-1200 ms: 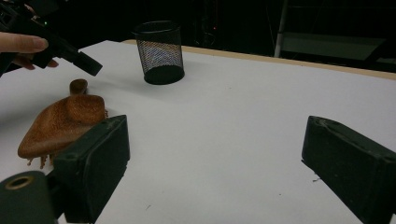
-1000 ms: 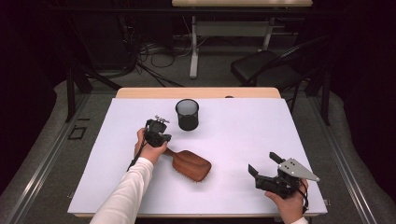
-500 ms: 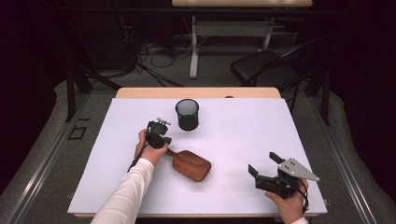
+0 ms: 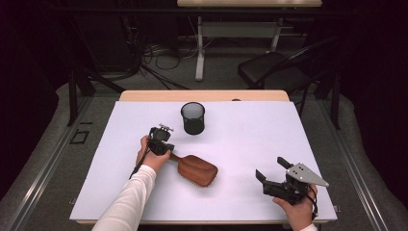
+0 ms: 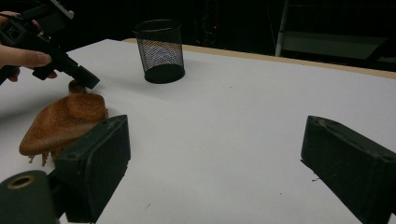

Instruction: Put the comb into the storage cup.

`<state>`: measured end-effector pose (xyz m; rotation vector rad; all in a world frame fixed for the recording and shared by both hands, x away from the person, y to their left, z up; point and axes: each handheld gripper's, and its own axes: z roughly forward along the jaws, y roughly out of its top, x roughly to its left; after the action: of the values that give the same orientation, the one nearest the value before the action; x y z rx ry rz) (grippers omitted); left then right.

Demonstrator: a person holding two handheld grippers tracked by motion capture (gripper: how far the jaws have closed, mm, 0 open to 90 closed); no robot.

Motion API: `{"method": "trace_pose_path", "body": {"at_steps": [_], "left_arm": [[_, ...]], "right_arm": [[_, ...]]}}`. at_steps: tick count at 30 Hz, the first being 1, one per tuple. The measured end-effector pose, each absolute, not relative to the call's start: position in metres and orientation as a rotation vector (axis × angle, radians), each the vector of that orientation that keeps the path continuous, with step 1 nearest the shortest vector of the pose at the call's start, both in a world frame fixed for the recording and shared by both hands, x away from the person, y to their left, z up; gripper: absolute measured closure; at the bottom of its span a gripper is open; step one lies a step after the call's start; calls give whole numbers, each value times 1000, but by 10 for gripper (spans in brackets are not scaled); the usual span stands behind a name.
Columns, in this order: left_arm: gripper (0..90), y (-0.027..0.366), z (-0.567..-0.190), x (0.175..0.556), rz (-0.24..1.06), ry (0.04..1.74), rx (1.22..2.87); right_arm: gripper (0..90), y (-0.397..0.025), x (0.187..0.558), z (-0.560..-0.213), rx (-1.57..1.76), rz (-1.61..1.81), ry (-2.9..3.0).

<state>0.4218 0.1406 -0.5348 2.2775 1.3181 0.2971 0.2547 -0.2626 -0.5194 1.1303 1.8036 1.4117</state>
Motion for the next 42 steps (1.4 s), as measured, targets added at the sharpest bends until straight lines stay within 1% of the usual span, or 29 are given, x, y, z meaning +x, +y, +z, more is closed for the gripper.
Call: {"method": "trace_pose_path", "body": {"at_steps": [17, 28, 42], "left_arm": [[900, 150, -539, 401, 271, 1251, 2262], [900, 157, -539, 389, 284, 1222, 2267], [900, 167, -536, 372, 263, 1188, 2212]], "right_arm": [[85, -262, 255, -520, 1130, 1401, 1813], [87, -262, 255, -520, 1134, 1405, 1814], [92, -261, 255, -520, 1138, 1403, 1816]]}}
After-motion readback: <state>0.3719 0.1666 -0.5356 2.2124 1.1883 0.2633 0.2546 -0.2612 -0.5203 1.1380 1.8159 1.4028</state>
